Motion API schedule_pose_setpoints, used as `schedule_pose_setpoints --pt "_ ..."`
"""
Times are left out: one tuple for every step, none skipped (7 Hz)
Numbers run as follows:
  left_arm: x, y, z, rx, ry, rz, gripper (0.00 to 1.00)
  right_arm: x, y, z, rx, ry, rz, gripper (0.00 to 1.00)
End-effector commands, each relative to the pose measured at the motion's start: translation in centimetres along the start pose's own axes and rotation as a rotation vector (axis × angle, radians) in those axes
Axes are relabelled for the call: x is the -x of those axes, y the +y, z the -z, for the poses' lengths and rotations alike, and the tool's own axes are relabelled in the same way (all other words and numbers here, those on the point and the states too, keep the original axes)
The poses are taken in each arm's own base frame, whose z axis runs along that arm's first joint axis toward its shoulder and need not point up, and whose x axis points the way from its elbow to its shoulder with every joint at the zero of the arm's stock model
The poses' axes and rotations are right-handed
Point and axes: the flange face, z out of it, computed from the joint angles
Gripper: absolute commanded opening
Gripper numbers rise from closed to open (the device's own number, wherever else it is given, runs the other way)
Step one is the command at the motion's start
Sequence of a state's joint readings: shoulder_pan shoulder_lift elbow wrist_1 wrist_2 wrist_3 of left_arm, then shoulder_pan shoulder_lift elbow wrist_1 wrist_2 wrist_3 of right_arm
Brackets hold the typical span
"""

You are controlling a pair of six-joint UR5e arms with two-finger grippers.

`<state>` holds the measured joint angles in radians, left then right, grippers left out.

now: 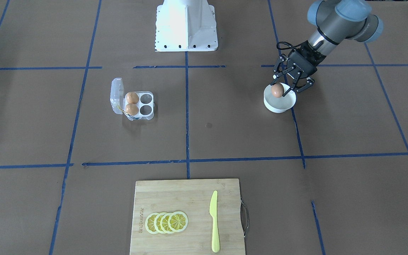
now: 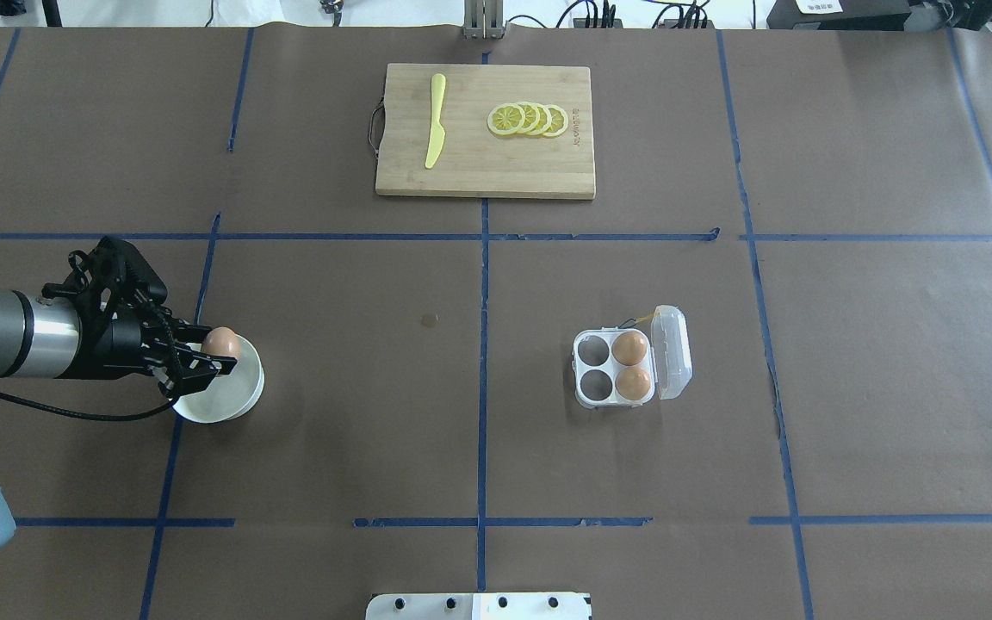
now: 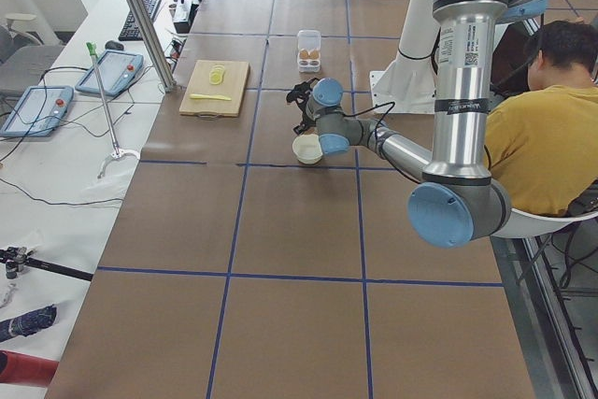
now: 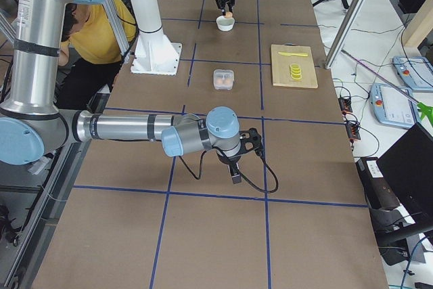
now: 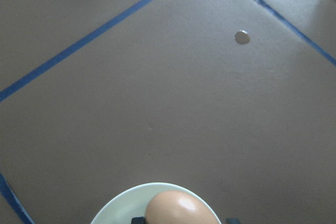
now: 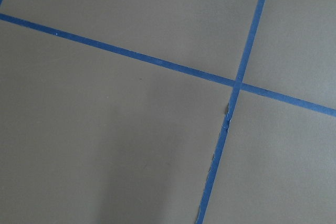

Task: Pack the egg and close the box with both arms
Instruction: 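Lift the egg out of the bowl with the left gripper toward the egg box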

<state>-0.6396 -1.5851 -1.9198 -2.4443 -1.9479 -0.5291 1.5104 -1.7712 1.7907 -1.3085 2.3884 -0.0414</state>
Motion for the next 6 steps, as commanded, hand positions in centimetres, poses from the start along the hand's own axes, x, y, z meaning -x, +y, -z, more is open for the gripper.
schedule_pose_setpoints --pt "-2.3 -5.3 -1.7 -0.080 0.037 -0.019 0.40 0.0 0.2 0.1 -0.001 0.001 -0.002 1.00" --pt "-3.6 -8.5 -3.3 -0.111 0.059 -0.033 0.40 0.0 0.2 0.2 -0.002 0.001 -0.001 1.00" --pt "-5.0 -11.1 -4.0 -0.139 0.081 -0.048 0.36 0.0 0.2 0.2 -0.002 0.001 -0.001 1.00" --pt "-6.2 -13.4 -4.6 -0.166 0.098 -0.073 0.35 -0.1 0.2 0.3 -0.005 0.002 -0.004 1.00" --pt "-7.5 -15.3 -4.8 -0.193 0.116 -0.089 0.24 -0.1 0.1 0.5 -0.009 0.003 -0.004 1.00" --pt "-9.1 -16.2 -6.0 -0.228 0.161 -0.115 0.19 -0.1 0.2 0.5 -0.010 0.004 -0.005 1.00"
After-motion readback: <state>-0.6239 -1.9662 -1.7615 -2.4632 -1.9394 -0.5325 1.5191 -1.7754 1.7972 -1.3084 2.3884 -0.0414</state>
